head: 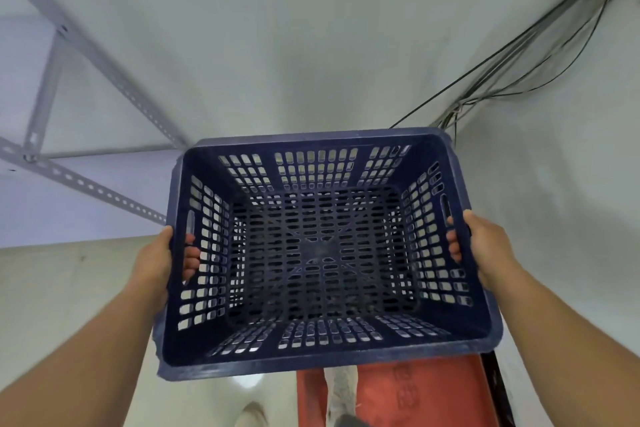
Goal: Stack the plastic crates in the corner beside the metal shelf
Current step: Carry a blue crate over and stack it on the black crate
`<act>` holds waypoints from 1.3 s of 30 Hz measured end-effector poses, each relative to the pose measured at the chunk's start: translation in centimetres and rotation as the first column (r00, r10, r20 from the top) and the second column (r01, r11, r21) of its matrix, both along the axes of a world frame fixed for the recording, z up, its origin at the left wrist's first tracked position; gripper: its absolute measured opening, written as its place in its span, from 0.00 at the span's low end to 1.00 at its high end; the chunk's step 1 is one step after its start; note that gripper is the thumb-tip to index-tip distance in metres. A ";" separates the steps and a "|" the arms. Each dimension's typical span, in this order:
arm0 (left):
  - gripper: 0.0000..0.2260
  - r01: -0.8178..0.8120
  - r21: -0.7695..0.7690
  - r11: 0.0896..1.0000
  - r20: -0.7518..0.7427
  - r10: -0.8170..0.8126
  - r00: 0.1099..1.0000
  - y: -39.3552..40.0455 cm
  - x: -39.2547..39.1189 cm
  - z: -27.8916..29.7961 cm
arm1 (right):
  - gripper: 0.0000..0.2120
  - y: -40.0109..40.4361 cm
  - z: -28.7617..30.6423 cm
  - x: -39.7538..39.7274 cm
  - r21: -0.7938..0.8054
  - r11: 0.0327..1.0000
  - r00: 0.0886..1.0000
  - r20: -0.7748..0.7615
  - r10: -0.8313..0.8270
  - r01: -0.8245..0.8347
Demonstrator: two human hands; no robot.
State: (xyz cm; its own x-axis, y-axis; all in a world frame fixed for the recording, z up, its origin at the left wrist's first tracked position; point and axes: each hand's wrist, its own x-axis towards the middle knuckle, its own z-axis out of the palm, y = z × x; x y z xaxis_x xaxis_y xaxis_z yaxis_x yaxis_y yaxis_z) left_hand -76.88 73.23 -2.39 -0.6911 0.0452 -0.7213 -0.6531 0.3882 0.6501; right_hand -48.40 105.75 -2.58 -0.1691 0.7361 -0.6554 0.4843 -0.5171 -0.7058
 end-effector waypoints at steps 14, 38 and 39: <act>0.20 -0.028 -0.019 0.999 -0.020 0.028 0.999 -1.5 -1.6 -1.2 | 0.16 -1.1 -0.3 -1.7 0.016 1.000 1.000 0.014 -0.006 0.006; 0.18 0.076 -0.057 0.995 0.032 -0.074 0.997 -1.9 -0.9 0.5 | 0.18 -2.3 0.0 -0.7 -0.018 1.000 0.995 0.101 0.009 -0.007; 0.18 0.078 -0.054 0.996 0.028 -0.076 0.997 -1.9 -0.9 0.4 | 0.17 -2.4 0.0 -0.7 -0.003 1.000 0.995 0.104 0.009 -0.008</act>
